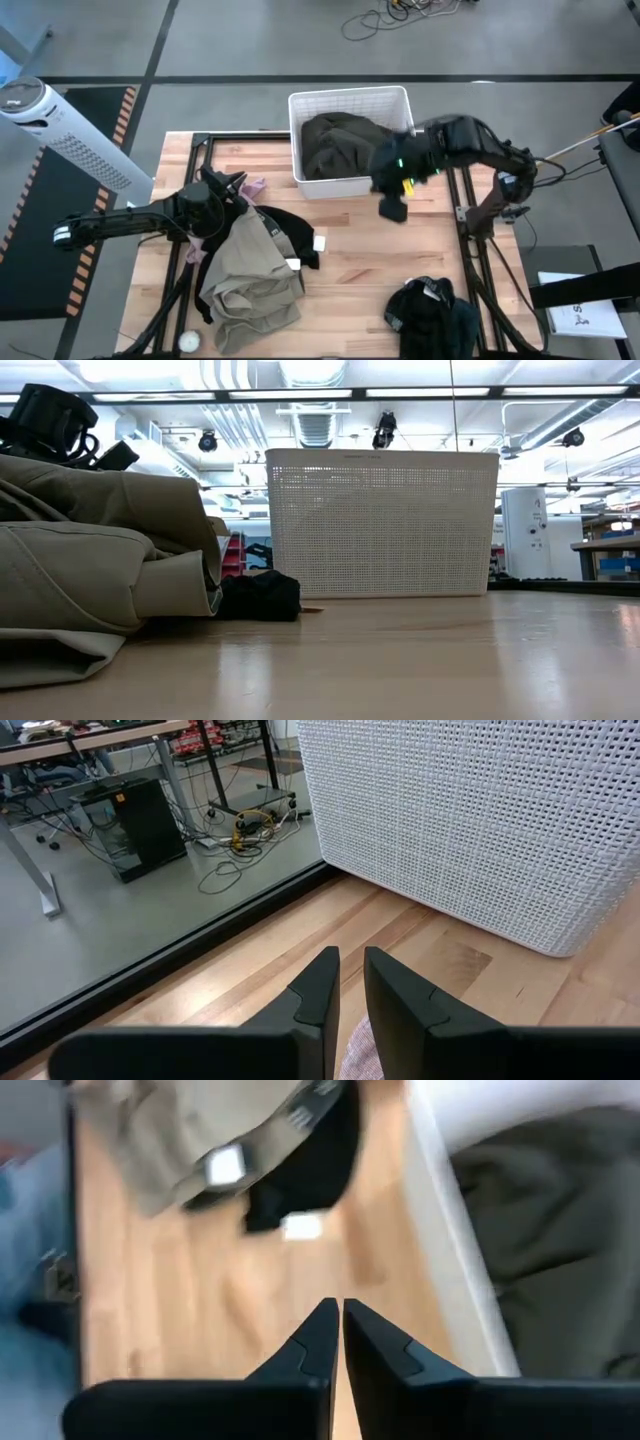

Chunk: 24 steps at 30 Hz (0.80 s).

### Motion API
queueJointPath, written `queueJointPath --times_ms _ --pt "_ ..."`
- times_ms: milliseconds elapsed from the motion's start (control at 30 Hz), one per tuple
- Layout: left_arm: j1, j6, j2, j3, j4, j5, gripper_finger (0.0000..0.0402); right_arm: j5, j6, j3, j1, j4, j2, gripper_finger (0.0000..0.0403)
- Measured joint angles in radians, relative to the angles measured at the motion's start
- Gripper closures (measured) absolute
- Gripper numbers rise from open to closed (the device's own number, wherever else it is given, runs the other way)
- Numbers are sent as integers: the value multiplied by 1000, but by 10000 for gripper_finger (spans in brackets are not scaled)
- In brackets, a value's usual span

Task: Sort clothes
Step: Put the black boxer into the white laundry bin

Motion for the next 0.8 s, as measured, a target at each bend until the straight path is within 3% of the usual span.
queueJointPath --times_ms 167,467,800 --pt "0 0 1 0 -1 0 364 -12 90 -166 110 0 -24 370" --pt "0 0 1 0 0 0 364 -154 287 -460 275 1 -54 329" --pt "0 0 4 0 -1 0 364 -182 471 -661 367 13 -57 258"
